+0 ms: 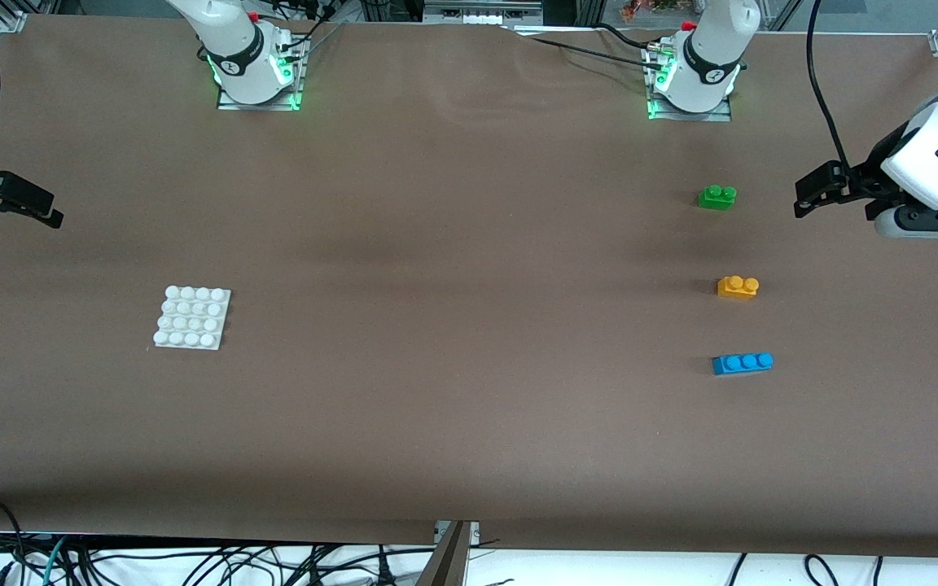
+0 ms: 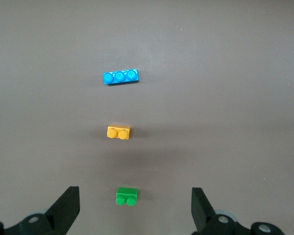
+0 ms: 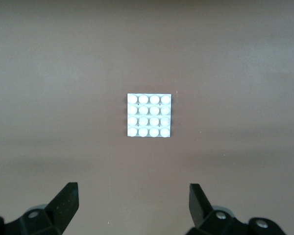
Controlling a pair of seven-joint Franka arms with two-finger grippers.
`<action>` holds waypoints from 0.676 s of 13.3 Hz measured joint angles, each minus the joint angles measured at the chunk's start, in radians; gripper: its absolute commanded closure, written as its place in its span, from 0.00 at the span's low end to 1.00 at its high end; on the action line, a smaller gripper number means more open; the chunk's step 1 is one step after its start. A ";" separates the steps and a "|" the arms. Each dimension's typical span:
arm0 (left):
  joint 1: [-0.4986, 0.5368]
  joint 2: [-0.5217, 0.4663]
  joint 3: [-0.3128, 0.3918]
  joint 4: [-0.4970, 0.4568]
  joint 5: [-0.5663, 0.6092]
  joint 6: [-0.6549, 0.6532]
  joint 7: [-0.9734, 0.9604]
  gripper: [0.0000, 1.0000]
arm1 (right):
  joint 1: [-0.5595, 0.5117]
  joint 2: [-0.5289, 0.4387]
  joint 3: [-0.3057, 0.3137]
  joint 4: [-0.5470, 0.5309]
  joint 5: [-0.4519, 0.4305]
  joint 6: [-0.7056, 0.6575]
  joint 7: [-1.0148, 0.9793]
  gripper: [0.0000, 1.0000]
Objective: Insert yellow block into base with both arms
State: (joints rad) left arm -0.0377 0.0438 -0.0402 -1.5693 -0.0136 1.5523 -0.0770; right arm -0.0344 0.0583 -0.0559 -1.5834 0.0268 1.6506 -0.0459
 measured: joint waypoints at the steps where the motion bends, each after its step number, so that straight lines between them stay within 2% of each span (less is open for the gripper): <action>1: 0.000 0.000 0.000 0.000 0.000 0.000 0.000 0.00 | 0.000 0.000 0.000 0.000 0.000 0.000 0.000 0.00; 6: 0.000 0.000 0.000 0.000 0.000 0.000 0.000 0.00 | -0.001 0.003 0.000 0.000 0.000 0.000 0.000 0.00; 9: 0.000 0.000 0.000 0.000 0.000 0.000 0.000 0.00 | -0.004 0.043 -0.002 -0.001 0.000 0.001 0.002 0.00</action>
State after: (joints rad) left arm -0.0377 0.0437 -0.0402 -1.5690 -0.0136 1.5525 -0.0770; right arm -0.0381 0.1010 -0.0577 -1.5845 0.0268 1.6515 -0.0440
